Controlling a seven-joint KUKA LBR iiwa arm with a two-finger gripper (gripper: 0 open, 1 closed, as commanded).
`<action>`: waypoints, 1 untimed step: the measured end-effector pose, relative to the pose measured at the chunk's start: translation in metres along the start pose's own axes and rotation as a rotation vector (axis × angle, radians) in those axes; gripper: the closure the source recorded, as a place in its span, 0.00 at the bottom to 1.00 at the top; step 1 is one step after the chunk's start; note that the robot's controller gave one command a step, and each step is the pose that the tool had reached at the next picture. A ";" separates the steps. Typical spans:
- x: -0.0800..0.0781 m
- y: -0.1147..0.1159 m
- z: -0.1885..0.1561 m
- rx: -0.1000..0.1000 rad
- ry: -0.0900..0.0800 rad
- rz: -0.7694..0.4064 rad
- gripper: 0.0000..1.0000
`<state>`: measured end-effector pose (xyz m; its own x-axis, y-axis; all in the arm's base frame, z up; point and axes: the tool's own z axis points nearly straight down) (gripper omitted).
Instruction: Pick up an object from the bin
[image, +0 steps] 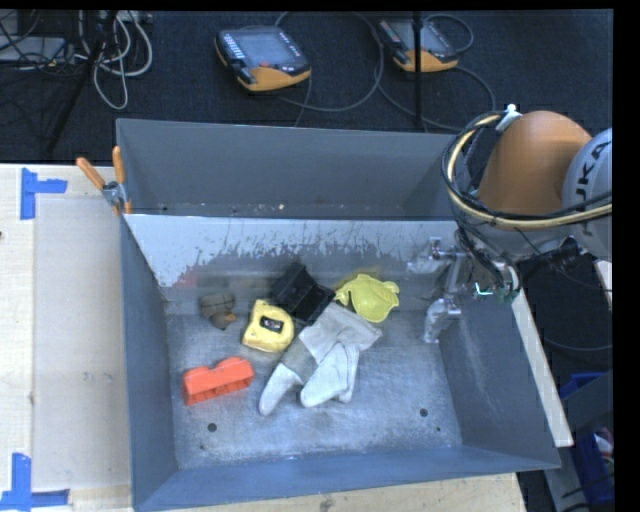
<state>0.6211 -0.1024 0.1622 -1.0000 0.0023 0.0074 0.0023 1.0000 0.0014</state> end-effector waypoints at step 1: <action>-0.002 0.000 -0.005 0.001 -0.007 -0.003 0.00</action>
Offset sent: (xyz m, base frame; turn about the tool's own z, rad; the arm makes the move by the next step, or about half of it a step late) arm -0.0419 0.0583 -0.0922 -0.2243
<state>0.6229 -0.1020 0.1671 -1.0000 -0.0003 0.0002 -0.0003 1.0000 0.0005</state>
